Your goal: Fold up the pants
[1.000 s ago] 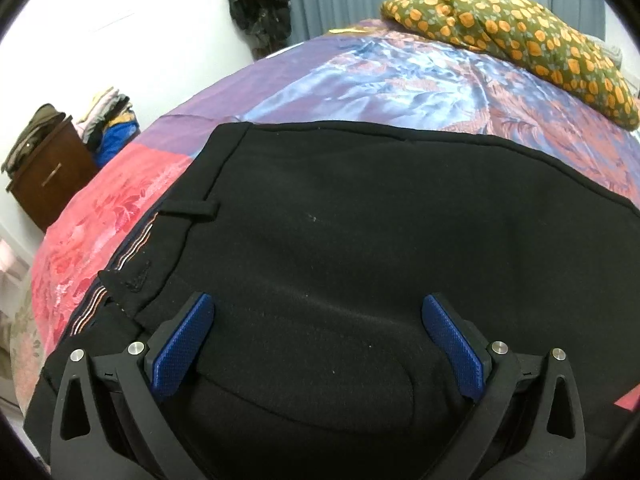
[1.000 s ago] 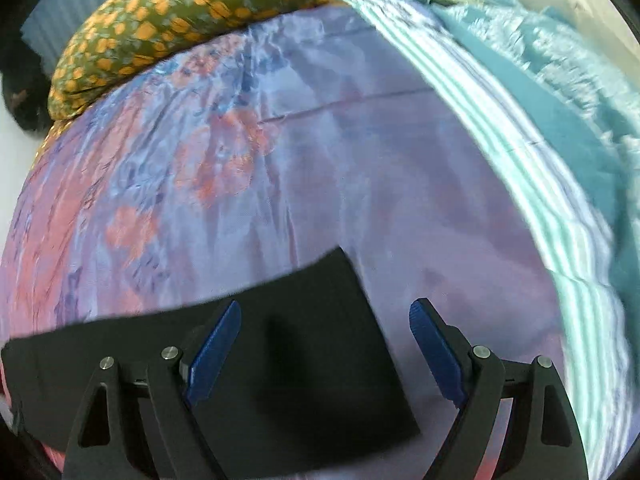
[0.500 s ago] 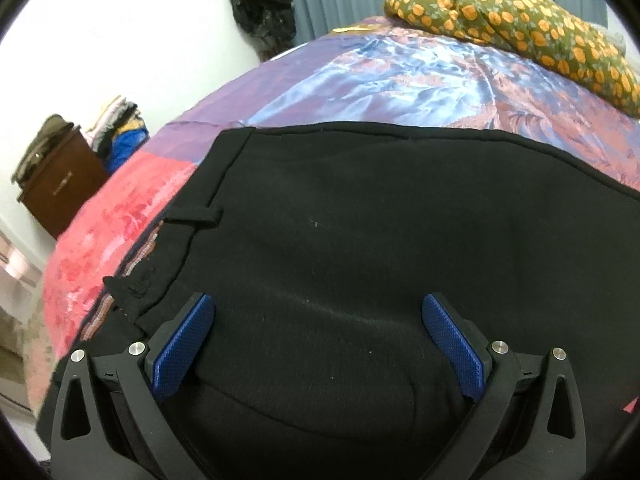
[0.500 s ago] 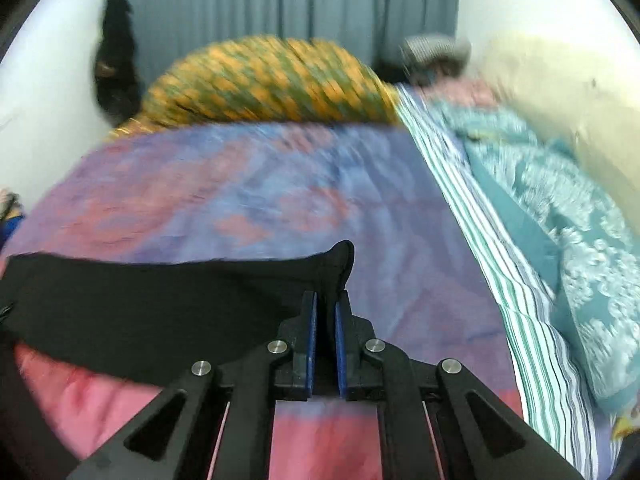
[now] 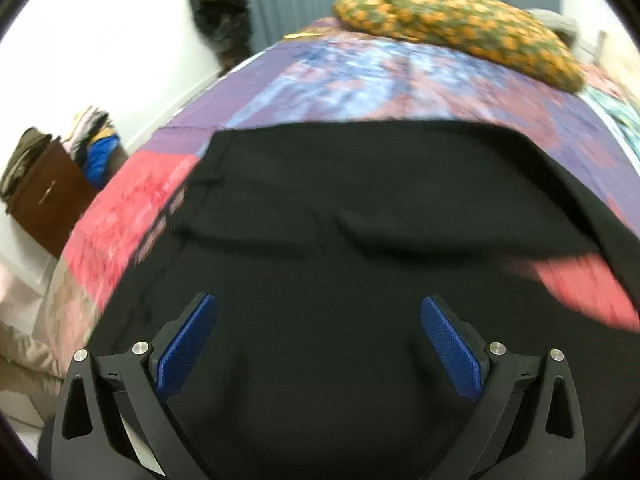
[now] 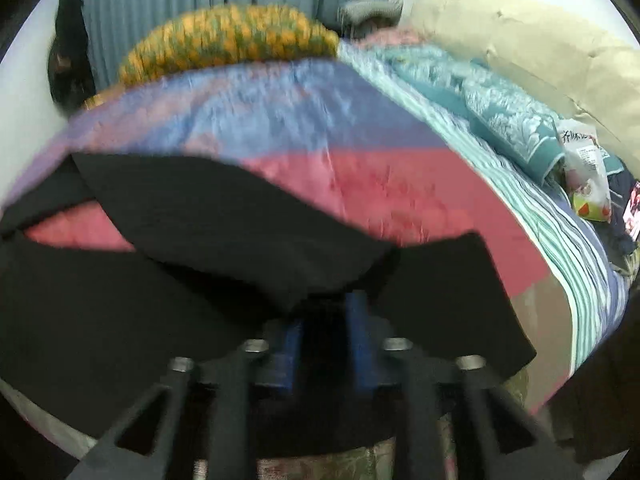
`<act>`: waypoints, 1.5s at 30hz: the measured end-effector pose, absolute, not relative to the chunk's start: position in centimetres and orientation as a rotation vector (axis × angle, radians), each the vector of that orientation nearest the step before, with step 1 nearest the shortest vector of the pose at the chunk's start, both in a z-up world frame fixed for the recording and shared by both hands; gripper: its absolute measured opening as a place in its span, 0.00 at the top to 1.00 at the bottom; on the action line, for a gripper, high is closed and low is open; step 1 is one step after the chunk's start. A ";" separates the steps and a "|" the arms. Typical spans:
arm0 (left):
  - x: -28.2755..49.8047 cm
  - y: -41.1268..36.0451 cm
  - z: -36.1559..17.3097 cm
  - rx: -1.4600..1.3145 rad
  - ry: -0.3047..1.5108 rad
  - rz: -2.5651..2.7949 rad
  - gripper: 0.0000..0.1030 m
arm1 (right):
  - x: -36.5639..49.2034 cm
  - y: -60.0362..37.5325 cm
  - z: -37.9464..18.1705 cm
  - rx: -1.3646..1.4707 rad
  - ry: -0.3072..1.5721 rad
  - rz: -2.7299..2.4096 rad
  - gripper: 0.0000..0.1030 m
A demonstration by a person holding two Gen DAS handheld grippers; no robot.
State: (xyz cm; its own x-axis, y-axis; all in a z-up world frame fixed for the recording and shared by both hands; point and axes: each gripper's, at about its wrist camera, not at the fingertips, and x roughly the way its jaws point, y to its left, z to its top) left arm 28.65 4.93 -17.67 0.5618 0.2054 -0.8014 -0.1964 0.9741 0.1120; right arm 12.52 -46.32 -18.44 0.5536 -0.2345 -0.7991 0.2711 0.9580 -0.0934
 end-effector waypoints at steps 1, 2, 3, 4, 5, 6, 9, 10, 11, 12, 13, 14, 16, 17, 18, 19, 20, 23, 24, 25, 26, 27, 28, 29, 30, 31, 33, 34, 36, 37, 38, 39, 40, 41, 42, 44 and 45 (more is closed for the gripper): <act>26.6 4.1 -17.9 0.024 0.944 0.211 0.01 | 12.9 -46.4 -18.8 0.038 0.960 -0.312 0.45; 25.3 3.5 -18.0 0.035 0.943 0.197 0.01 | 12.9 -46.6 -18.8 0.052 0.961 -0.315 0.43; 24.0 3.0 -18.2 0.048 0.941 0.185 0.01 | 12.4 -46.8 -18.5 0.079 0.947 -0.318 0.42; 22.8 2.7 -18.5 0.062 0.940 0.177 0.01 | 12.1 -47.0 -17.8 0.100 0.920 -0.332 0.38; 22.5 2.5 -18.5 0.072 0.941 0.173 0.01 | 11.1 -47.2 -17.5 0.111 0.893 -0.357 0.27; 21.7 2.4 -18.8 0.089 0.940 0.169 0.01 | 10.5 -47.2 -17.1 0.120 0.869 -0.389 0.22; 20.9 2.4 -18.9 0.115 0.942 0.175 0.01 | 8.6 -47.1 -15.9 0.159 0.797 -0.471 0.18; 21.0 2.6 -18.8 0.109 0.940 0.183 0.01 | 7.9 -46.8 -15.5 0.166 0.783 -0.486 0.18; 21.2 2.7 -18.4 0.096 0.932 0.188 0.01 | 7.3 -46.3 -15.0 0.171 0.761 -0.501 0.18; 21.4 2.9 -18.0 0.075 0.920 0.193 0.01 | 7.0 -45.8 -14.5 0.170 0.743 -0.502 0.18; 21.5 2.9 -17.7 0.055 0.906 0.197 0.01 | 6.5 -45.1 -14.0 0.166 0.723 -0.498 0.18; 21.6 2.8 -17.5 0.046 0.896 0.200 0.01 | 6.3 -44.5 -13.6 0.165 0.713 -0.495 0.18; 22.2 2.3 -16.9 0.060 0.853 0.225 0.01 | 5.3 -42.8 -13.0 0.210 0.676 -0.423 0.17; 22.4 2.0 -16.9 0.081 0.836 0.236 0.01 | 5.0 -42.3 -13.0 0.237 0.669 -0.385 0.17; 22.6 1.8 -17.0 0.097 0.827 0.245 0.01 | 4.6 -41.4 -13.1 0.273 0.670 -0.327 0.17; 22.9 1.4 -17.2 0.113 0.825 0.257 0.01 | 4.5 -40.3 -13.3 0.295 0.680 -0.273 0.17; 23.0 1.4 -17.5 0.108 0.832 0.258 0.01 | 4.7 -39.1 -13.6 0.295 0.697 -0.237 0.17; 22.9 1.7 -18.4 0.062 0.855 0.234 0.01 | 5.4 -36.0 -14.2 0.255 0.737 -0.150 0.17; 22.7 1.9 -19.0 0.062 0.871 0.229 0.01 | 5.7 -34.9 -14.5 0.238 0.748 -0.115 0.17; 22.6 1.9 -19.4 0.070 0.885 0.230 0.01 | 6.1 -34.1 -14.7 0.226 0.756 -0.089 0.17; 22.6 2.0 -19.9 0.081 0.907 0.232 0.01 | 6.4 -33.4 -14.9 0.212 0.764 -0.061 0.17; 22.7 2.3 -20.3 0.084 0.926 0.237 0.01 | 6.7 -32.6 -15.2 0.193 0.770 -0.039 0.17; 22.8 2.7 -20.4 0.075 0.933 0.244 0.01 | 7.1 -31.8 -15.3 0.167 0.776 -0.015 0.17; 22.8 3.0 -20.4 0.063 0.932 0.248 0.01 | 7.2 -31.5 -15.6 0.154 0.778 -0.004 0.17; 22.9 3.5 -20.2 0.043 0.928 0.256 0.01 | 7.4 -31.0 -15.7 0.134 0.779 0.008 0.17; 23.0 3.7 -20.1 0.033 0.929 0.263 0.01 | 7.7 -30.7 -15.9 0.122 0.785 0.018 0.17; 23.4 4.3 -20.5 0.015 0.959 0.267 0.01 | 8.1 -30.3 -16.7 0.109 0.800 0.020 0.17; 23.7 4.5 -21.1 0.008 0.990 0.259 0.01 | 8.3 -30.2 -16.9 0.102 0.805 0.017 0.17; 24.0 4.7 -21.9 -0.008 1.022 0.245 0.00 | 8.9 -30.3 -17.6 0.078 0.819 -0.001 0.17; 23.9 4.8 -22.0 -0.018 1.018 0.243 0.00 | 9.1 -30.4 -17.9 0.065 0.822 -0.014 0.17; 23.8 4.7 -22.0 -0.019 1.020 0.243 0.00 | 9.3 -30.4 -18.1 0.045 0.825 -0.032 0.17; 23.9 4.7 -22.0 -0.012 1.024 0.243 0.00 | 9.5 -30.3 -18.4 0.021 0.827 -0.057 0.17; 23.9 4.6 -22.0 -0.003 1.026 0.242 0.00 | 9.7 -30.3 -18.6 0.002 0.828 -0.072 0.17; 23.9 4.5 -22.0 0.005 1.027 0.240 0.00 | 9.6 -30.2 -18.6 -0.005 0.829 -0.077 0.17; 23.9 4.4 -22.0 0.009 1.027 0.239 0.00 | 9.6 -30.3 -18.7 -0.013 0.830 -0.081 0.17; 23.8 4.3 -22.0 0.014 1.027 0.240 0.00 | 9.6 -30.3 -18.7 -0.024 0.832 -0.084 0.17; 23.8 4.3 -22.0 0.016 1.027 0.242 0.00 | 9.5 -30.2 -18.8 -0.030 0.833 -0.086 0.17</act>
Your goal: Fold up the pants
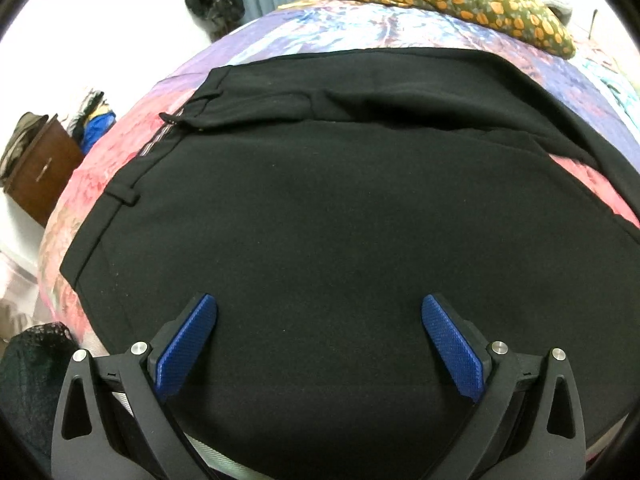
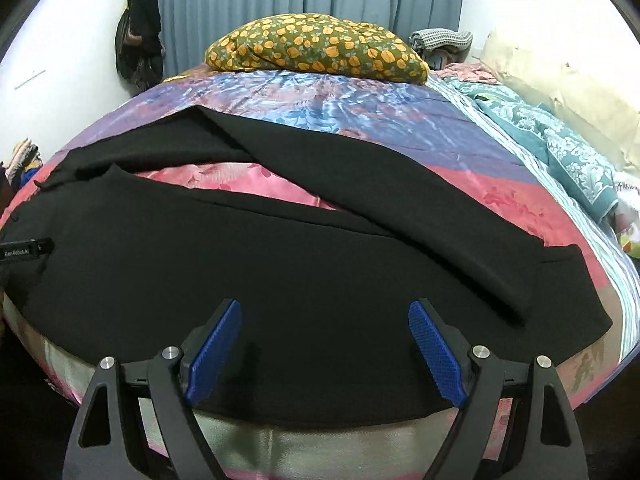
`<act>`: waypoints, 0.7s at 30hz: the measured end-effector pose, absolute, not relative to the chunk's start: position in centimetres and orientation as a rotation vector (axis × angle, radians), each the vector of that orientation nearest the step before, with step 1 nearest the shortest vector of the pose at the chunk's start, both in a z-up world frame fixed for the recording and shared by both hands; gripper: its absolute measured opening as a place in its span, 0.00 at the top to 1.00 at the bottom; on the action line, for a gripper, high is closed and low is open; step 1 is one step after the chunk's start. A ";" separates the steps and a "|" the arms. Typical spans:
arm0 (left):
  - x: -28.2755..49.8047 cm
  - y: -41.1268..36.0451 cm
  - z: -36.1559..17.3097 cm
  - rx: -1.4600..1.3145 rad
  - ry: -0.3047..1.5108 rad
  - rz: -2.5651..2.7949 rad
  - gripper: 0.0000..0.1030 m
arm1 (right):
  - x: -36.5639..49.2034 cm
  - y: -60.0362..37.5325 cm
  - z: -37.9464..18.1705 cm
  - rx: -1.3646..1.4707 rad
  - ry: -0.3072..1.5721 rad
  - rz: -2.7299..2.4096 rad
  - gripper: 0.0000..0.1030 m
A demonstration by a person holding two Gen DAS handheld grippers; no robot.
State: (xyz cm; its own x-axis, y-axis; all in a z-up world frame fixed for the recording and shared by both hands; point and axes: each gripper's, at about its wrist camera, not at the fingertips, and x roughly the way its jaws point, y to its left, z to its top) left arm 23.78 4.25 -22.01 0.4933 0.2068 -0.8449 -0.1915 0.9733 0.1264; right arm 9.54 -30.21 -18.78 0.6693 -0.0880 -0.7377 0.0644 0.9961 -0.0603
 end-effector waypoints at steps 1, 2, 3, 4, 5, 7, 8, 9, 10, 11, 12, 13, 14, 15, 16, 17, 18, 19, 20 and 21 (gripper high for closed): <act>23.7 4.2 -22.0 0.019 1.027 0.242 0.00 | 9.6 -30.2 -19.0 -0.034 0.839 -0.087 0.17; 23.7 4.1 -22.0 0.023 1.027 0.243 0.00 | 9.6 -30.2 -19.1 -0.035 0.846 -0.089 0.17; 23.7 4.1 -22.0 0.025 1.026 0.243 0.00 | 9.6 -30.2 -19.4 -0.036 0.857 -0.090 0.17; 23.7 4.1 -22.1 0.027 1.026 0.242 0.00 | 9.6 -30.2 -19.6 -0.035 0.867 -0.091 0.17; 23.8 4.1 -22.1 0.027 1.026 0.241 0.00 | 9.6 -30.3 -19.9 -0.037 0.877 -0.096 0.17; 23.7 4.2 -22.1 0.027 1.027 0.239 0.00 | 9.5 -30.4 -20.1 -0.038 0.888 -0.103 0.17; 23.8 4.2 -22.1 0.027 1.027 0.239 0.00 | 9.5 -30.4 -20.1 -0.039 0.885 -0.105 0.17; 23.8 4.2 -22.1 0.026 1.027 0.237 0.01 | 9.3 -30.5 -19.8 -0.043 0.872 -0.113 0.17; 23.8 4.2 -22.1 0.025 1.027 0.236 0.00 | 9.1 -30.5 -19.4 -0.046 0.852 -0.122 0.17; 23.9 4.2 -22.1 0.022 1.028 0.234 0.00 | 8.6 -30.8 -18.6 -0.040 0.809 -0.129 0.17; 23.9 4.3 -22.1 0.021 1.028 0.233 0.00 | 8.3 -31.1 -18.2 -0.023 0.780 -0.127 0.17; 23.9 4.3 -22.2 0.020 1.028 0.232 0.00 | 8.2 -31.6 -17.9 0.006 0.759 -0.122 0.12; 23.9 4.2 -22.2 0.021 1.028 0.231 0.00 | 8.2 -32.4 -18.0 0.062 0.758 -0.110 0.05; 23.9 4.2 -22.2 0.023 1.027 0.232 0.00 | 8.5 -33.6 -18.7 0.153 0.786 -0.084 0.05; 24.0 4.2 -22.2 0.025 1.025 0.233 0.00 | 8.9 -35.1 -19.9 0.265 0.835 -0.072 0.05; 23.9 4.1 -22.2 0.027 1.023 0.233 0.01 | 9.1 -36.2 -20.7 0.337 0.867 -0.078 0.07; 23.9 4.1 -22.2 0.027 1.020 0.233 0.01 | 9.1 -37.4 -21.1 0.403 0.871 -0.088 0.11; 23.9 4.1 -22.2 0.025 1.018 0.233 0.01 | 8.7 -38.8 -20.7 0.463 0.829 -0.104 0.13; 23.9 4.2 -22.2 0.023 1.016 0.232 0.01 | 8.3 -39.9 -20.1 0.514 0.781 -0.115 0.13; 23.8 4.2 -22.3 0.021 1.014 0.232 0.01 | 8.0 -41.1 -19.5 0.570 0.728 -0.109 0.13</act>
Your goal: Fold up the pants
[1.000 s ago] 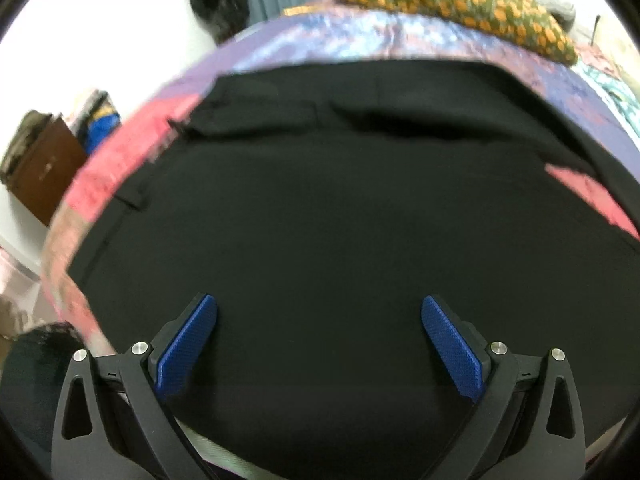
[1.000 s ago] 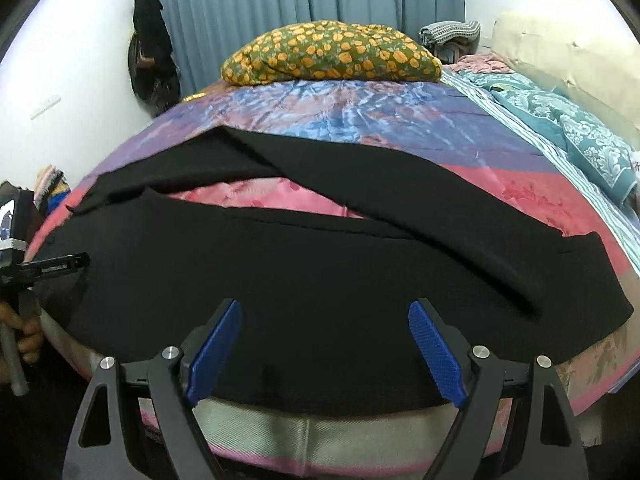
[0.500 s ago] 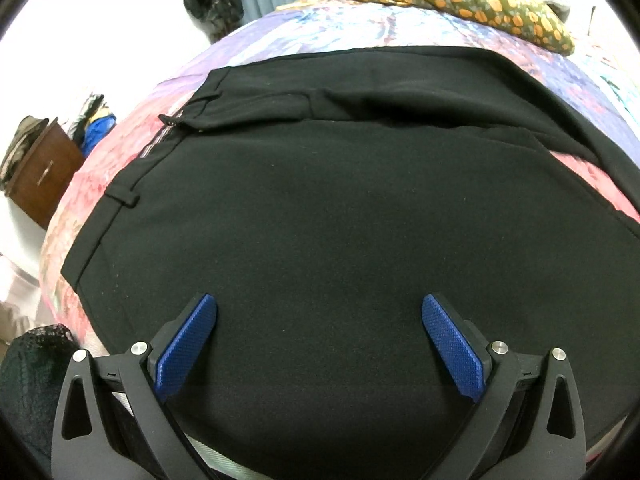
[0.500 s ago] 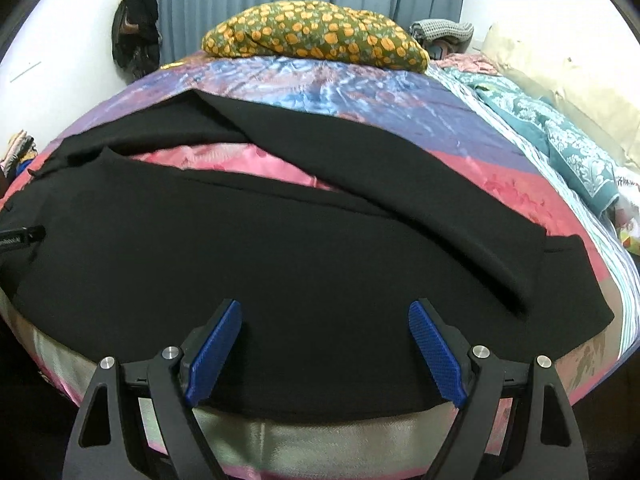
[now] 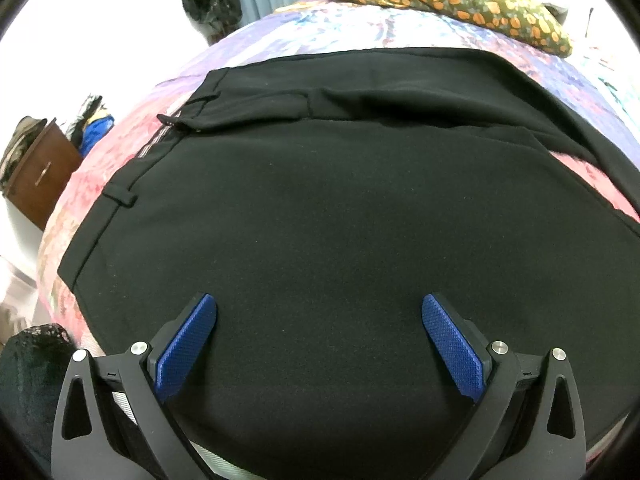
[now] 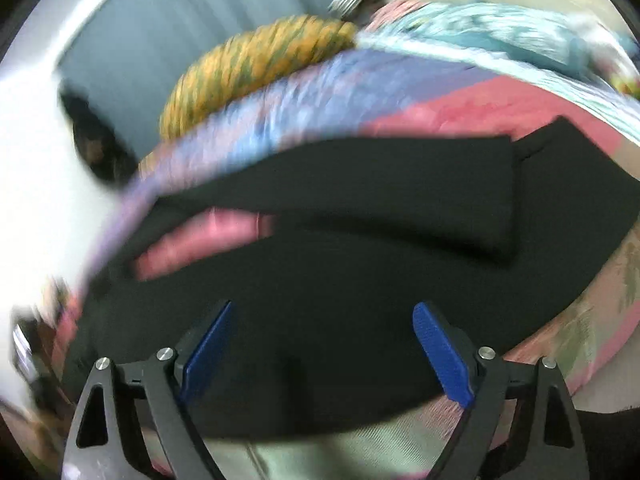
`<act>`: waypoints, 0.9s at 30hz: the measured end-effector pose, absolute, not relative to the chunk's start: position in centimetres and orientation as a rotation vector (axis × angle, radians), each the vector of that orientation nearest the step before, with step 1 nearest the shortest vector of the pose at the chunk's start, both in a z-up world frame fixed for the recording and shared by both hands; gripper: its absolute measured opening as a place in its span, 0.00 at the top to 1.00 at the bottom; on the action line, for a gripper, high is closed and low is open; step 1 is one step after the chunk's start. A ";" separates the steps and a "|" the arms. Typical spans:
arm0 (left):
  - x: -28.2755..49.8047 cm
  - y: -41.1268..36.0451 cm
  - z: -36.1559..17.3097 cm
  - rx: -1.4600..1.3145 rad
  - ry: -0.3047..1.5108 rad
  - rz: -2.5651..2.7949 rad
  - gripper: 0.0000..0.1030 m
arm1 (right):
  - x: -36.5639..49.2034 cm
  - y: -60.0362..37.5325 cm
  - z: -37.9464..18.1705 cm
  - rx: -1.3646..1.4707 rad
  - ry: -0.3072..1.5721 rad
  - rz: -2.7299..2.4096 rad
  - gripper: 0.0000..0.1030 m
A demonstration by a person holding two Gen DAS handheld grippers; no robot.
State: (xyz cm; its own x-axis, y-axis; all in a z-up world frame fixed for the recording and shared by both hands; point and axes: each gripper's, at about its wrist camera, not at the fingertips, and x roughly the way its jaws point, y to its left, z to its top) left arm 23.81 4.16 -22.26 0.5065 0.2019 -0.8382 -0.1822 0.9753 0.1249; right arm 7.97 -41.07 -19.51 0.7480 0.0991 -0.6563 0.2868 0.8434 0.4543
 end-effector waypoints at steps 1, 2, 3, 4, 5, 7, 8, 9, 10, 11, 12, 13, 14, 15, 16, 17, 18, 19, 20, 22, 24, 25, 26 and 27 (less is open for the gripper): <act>23.8 4.1 -22.3 0.021 1.011 0.233 0.00 | 7.7 -42.2 -19.1 0.635 0.679 -0.088 0.13; 23.8 4.1 -22.3 0.020 1.009 0.236 0.00 | 7.7 -43.4 -19.3 0.712 0.650 -0.058 0.13; 23.7 4.1 -22.3 0.018 1.007 0.238 0.01 | 8.1 -44.5 -20.1 0.802 0.654 -0.031 0.13; 23.7 4.1 -22.3 0.016 1.003 0.242 0.01 | 8.5 -45.6 -21.3 0.892 0.675 -0.028 0.13; 23.6 4.1 -22.3 0.014 1.000 0.243 0.01 | 8.7 -46.2 -22.0 0.935 0.685 -0.047 0.13; 23.6 4.1 -22.3 0.013 0.995 0.240 0.01 | 8.5 -48.1 -23.3 1.048 0.650 -0.118 0.15; 23.6 4.1 -22.3 0.010 0.994 0.237 0.01 | 8.1 -49.2 -23.6 1.119 0.595 -0.169 0.15; 23.5 4.2 -22.3 0.006 0.992 0.236 0.01 | 7.9 -49.9 -23.7 1.164 0.561 -0.203 0.15; 23.5 4.2 -22.3 0.004 0.990 0.236 0.01 | 7.9 -50.5 -24.0 1.205 0.540 -0.234 0.16; 23.4 4.2 -22.3 0.002 0.984 0.238 0.01 | 8.1 -50.7 -24.1 1.220 0.541 -0.248 0.21; 23.4 4.1 -22.3 0.001 0.978 0.244 0.00 | 8.5 -50.9 -24.1 1.214 0.563 -0.280 0.28; 23.3 4.0 -22.3 -0.001 0.978 0.251 0.00 | 8.9 -50.9 -24.0 1.177 0.603 -0.318 0.43; 23.5 4.0 -22.1 -0.004 0.989 0.261 0.00 | 9.1 -51.0 -23.9 1.151 0.625 -0.338 0.69; 23.8 4.0 -21.7 -0.010 1.016 0.264 0.00 | 9.2 -51.1 -23.8 1.116 0.641 -0.356 0.83; 24.3 4.0 -21.2 -0.018 1.055 0.248 0.01 | 9.2 -51.3 -23.7 1.106 0.644 -0.347 0.84; 24.7 3.9 -20.7 -0.025 1.080 0.221 0.01 | 9.3 -51.4 -23.2 1.094 0.636 -0.338 0.84; 25.5 3.7 -19.6 -0.034 1.092 0.164 0.01 | 9.2 -51.6 -22.3 1.078 0.610 -0.318 0.84; 26.2 3.5 -18.2 -0.038 1.069 0.127 0.01 | 9.3 -51.5 -21.6 1.058 0.587 -0.292 0.84; 27.0 3.2 -17.0 -0.039 1.041 0.102 0.01 | 9.5 -51.5 -20.3 1.026 0.557 -0.256 0.84; 30.2 2.6 -14.5 -0.059 1.008 0.031 0.01 | 9.8 -51.1 -17.2 0.919 0.496 -0.191 0.84; 33.9 2.3 -13.2 -0.126 1.022 -0.030 0.01 | 9.8 -50.6 -15.6 0.849 0.458 -0.157 0.84; 36.7 2.2 -13.0 -0.202 1.052 -0.076 0.01 | 9.4 -50.4 -15.2 0.834 0.443 -0.144 0.84; 39.0 2.2 -13.2 -0.274 1.083 -0.118 0.01 | 9.2 -50.1 -14.8 0.825 0.424 -0.127 0.84; 42.3 2.3 -14.0 -0.386 1.130 -0.161 0.01 | 9.1 -50.0 -14.5 0.827 0.403 -0.107 0.84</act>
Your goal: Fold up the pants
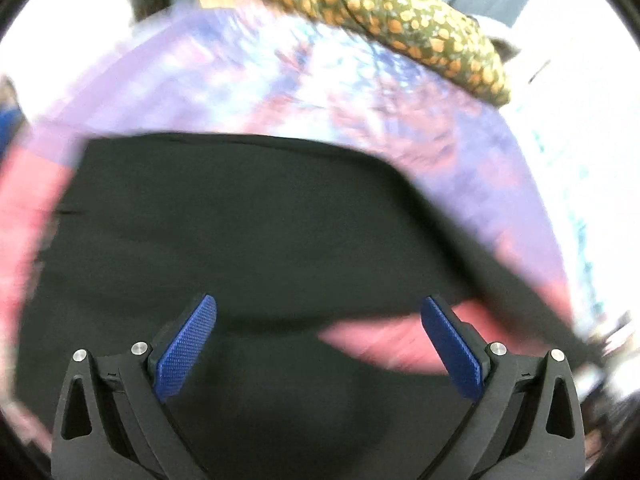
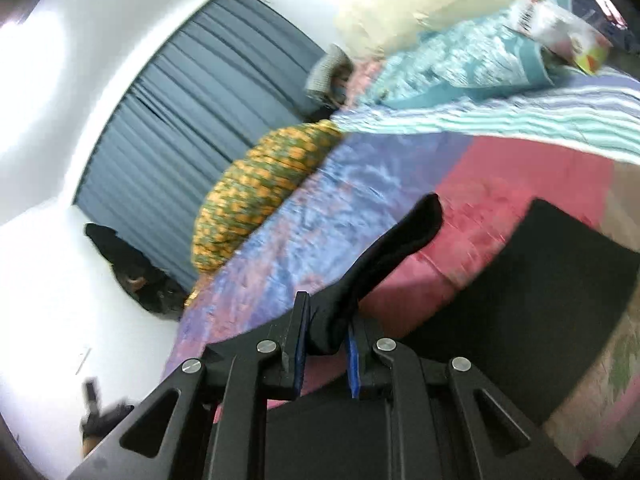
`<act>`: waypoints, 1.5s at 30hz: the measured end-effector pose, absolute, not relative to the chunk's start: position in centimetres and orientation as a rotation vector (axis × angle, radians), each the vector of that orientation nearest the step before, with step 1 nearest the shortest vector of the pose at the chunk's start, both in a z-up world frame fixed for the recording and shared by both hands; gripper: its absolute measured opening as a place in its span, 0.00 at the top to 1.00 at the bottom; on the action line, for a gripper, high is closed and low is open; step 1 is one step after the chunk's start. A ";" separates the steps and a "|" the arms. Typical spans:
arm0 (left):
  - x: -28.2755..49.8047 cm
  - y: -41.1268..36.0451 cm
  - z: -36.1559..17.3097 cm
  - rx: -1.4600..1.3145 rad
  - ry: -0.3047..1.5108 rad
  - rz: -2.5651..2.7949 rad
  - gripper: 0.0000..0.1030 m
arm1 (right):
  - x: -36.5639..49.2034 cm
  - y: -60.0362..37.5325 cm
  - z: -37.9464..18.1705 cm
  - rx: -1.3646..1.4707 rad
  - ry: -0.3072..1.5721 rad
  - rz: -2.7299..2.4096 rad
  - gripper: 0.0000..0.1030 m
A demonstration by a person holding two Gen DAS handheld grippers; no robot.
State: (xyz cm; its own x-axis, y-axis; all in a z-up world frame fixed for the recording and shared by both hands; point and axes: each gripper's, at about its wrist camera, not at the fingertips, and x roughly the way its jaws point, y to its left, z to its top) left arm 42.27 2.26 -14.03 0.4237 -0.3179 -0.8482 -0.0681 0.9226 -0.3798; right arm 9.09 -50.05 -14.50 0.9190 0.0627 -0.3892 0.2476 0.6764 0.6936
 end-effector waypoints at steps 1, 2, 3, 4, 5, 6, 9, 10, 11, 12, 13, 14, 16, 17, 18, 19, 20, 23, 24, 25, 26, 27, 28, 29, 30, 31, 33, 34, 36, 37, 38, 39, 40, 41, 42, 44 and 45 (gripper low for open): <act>44.1 2.3 -14.7 -0.445 1.151 -0.162 0.01 | 9.0 -49.8 -14.5 0.834 0.389 -0.093 0.84; 46.3 2.3 -15.8 -0.506 1.174 -0.141 0.01 | 9.0 -49.9 -14.4 0.843 0.379 -0.082 0.84; 48.1 2.2 -16.8 -0.547 1.198 -0.112 0.01 | 8.9 -50.0 -14.5 0.850 0.376 -0.081 0.84; 49.1 1.9 -17.7 -0.577 1.216 -0.089 0.01 | 8.9 -50.2 -14.6 0.854 0.374 -0.079 0.84; 50.4 1.7 -18.7 -0.624 1.233 -0.069 0.01 | 8.8 -50.3 -14.6 0.860 0.369 -0.074 0.84; 51.4 1.5 -19.5 -0.665 1.244 -0.060 0.01 | 8.7 -50.4 -14.5 0.868 0.360 -0.065 0.84; 52.8 0.3 -21.1 -0.725 1.250 -0.037 0.01 | 7.9 -50.9 -14.2 0.885 0.312 -0.022 0.84; 53.2 0.0 -21.4 -0.728 1.247 -0.041 0.01 | 7.3 -51.0 -14.1 0.894 0.297 -0.003 0.84; 53.6 -0.3 -21.6 -0.724 1.241 -0.043 0.01 | 7.1 -51.3 -13.9 0.908 0.281 0.019 0.84; 53.8 -0.2 -21.7 -0.720 1.231 -0.039 0.01 | 6.8 -51.5 -13.9 0.924 0.267 0.035 0.84; 54.1 -0.2 -21.7 -0.726 1.216 -0.034 0.01 | 6.6 -51.8 -13.9 0.940 0.256 0.047 0.84; 54.4 -0.1 -21.8 -0.745 1.205 -0.032 0.04 | 6.2 -52.1 -14.0 0.972 0.236 0.064 0.84; 54.5 0.3 -21.9 -0.802 1.178 -0.028 0.34 | 5.8 -52.6 -14.5 1.018 0.215 0.084 0.85; 54.5 0.5 -22.0 -0.838 1.173 -0.040 0.80 | 5.8 -53.0 -14.9 1.038 0.217 0.086 0.85; 54.3 0.8 -22.1 -0.853 1.179 -0.026 0.97 | 5.9 -53.2 -15.2 1.051 0.227 0.081 0.85; 53.7 1.3 -21.8 -0.867 1.163 -0.028 0.95 | 5.9 -53.4 -15.8 1.078 0.236 0.080 0.85; 53.2 1.4 -21.4 -0.876 1.138 -0.043 0.96 | 5.9 -53.6 -16.2 1.103 0.240 0.081 0.85; 49.8 1.7 -18.0 -0.799 1.068 -0.107 0.96 | 5.9 -54.4 -18.0 1.180 0.281 0.025 0.85; 48.1 1.8 -16.6 -0.767 1.042 -0.128 0.96 | 5.9 -54.6 -18.2 1.186 0.293 0.004 0.85; 46.7 1.9 -15.5 -0.739 1.023 -0.140 0.96 | 5.9 -54.8 -18.3 1.189 0.298 -0.009 0.85; 44.5 2.1 -14.0 -0.696 0.999 -0.152 0.96 | 5.9 -54.9 -18.2 1.187 0.298 -0.022 0.85; 42.5 2.2 -12.9 -0.666 0.977 -0.161 0.96 | 5.9 -55.0 -17.8 1.177 0.294 -0.029 0.85; 40.8 2.3 -12.1 -0.637 0.963 -0.168 0.96 | 5.9 -55.1 -17.3 1.161 0.297 -0.028 0.85; 38.7 2.4 -11.6 -0.603 0.957 -0.170 0.95 | 6.1 -55.3 -16.9 1.150 0.305 -0.026 0.86; 36.1 2.4 -11.1 -0.560 0.958 -0.168 0.95 | 6.3 -55.5 -16.2 1.124 0.325 -0.022 0.86; 34.6 2.4 -11.1 -0.538 0.960 -0.166 0.95 | 6.6 -55.8 -15.5 1.094 0.350 -0.011 0.86; 30.8 2.2 -11.4 -0.494 0.977 -0.159 0.95 | 7.2 -56.6 -14.5 1.031 0.419 0.002 0.86; 29.7 2.0 -11.6 -0.485 0.986 -0.145 0.95 | 7.4 -57.1 -14.0 0.991 0.471 0.005 0.86; 26.8 2.0 -12.5 -0.496 1.003 -0.131 0.95 | 7.7 -57.7 -13.7 0.915 0.577 0.005 0.86; 25.9 2.0 -12.9 -0.508 1.012 -0.128 0.95 | 7.7 -57.9 -13.6 0.860 0.637 -0.013 0.86; 24.8 2.0 -13.5 -0.526 1.023 -0.118 0.95 | 7.8 -58.1 -13.7 0.805 0.702 -0.030 0.86; 24.0 1.9 -13.9 -0.524 1.033 -0.112 0.95 | 7.9 -58.4 -14.0 0.756 0.774 -0.044 0.86; 23.4 1.7 -14.3 -0.510 1.040 -0.109 0.95 | 7.9 -58.5 -14.5 0.708 0.838 -0.070 0.86; 22.7 1.6 -14.6 -0.504 1.044 -0.108 0.95 | 8.0 -58.7 -15.1 0.671 0.881 -0.089 0.86; 22.3 1.4 -14.7 -0.501 1.050 -0.109 0.95 | 8.0 -58.8 -15.4 0.644 0.910 -0.098 0.86; 21.8 0.8 -14.3 -0.479 1.042 -0.120 0.95 | 8.1 -59.0 -15.8 0.588 0.955 -0.120 0.86; 21.4 0.5 -14.0 -0.468 1.033 -0.125 0.95 | 8.3 -59.1 -15.8 0.562 0.963 -0.129 0.86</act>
State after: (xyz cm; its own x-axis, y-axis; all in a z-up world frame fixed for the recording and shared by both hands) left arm 21.42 0.50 -14.00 0.5146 -0.3159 -0.7971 -0.1173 0.8950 -0.4304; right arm 8.25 -59.12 -15.76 0.5754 0.1394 -0.8059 0.3472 0.8505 0.3950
